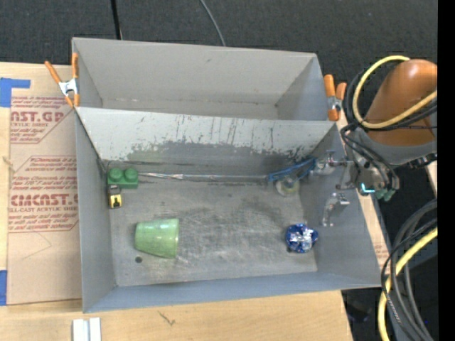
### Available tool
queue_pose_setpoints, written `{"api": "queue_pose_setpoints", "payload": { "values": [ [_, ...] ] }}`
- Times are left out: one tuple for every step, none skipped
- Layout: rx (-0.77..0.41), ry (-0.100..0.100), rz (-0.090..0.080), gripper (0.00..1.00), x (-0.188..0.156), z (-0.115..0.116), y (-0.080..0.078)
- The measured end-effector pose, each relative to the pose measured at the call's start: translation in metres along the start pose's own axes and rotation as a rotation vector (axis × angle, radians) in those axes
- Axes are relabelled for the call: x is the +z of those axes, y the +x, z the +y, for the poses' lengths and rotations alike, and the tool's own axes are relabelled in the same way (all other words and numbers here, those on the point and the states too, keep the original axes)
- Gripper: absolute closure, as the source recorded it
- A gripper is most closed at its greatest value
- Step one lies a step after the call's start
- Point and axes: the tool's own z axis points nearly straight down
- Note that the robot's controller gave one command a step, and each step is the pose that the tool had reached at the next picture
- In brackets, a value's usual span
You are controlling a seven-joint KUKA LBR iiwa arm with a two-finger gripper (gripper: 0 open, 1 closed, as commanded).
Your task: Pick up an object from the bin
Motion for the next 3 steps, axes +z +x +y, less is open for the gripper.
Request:
{"api": "queue_pose_setpoints", "payload": {
  "values": [
    [-0.376,0.003,-0.014,0.00,0.104,0.012,0.037],
    [-0.376,0.004,-0.013,1.00,0.102,0.012,0.037],
    [-0.615,0.006,-0.014,1.00,-0.040,0.021,0.037]
  ]
}}
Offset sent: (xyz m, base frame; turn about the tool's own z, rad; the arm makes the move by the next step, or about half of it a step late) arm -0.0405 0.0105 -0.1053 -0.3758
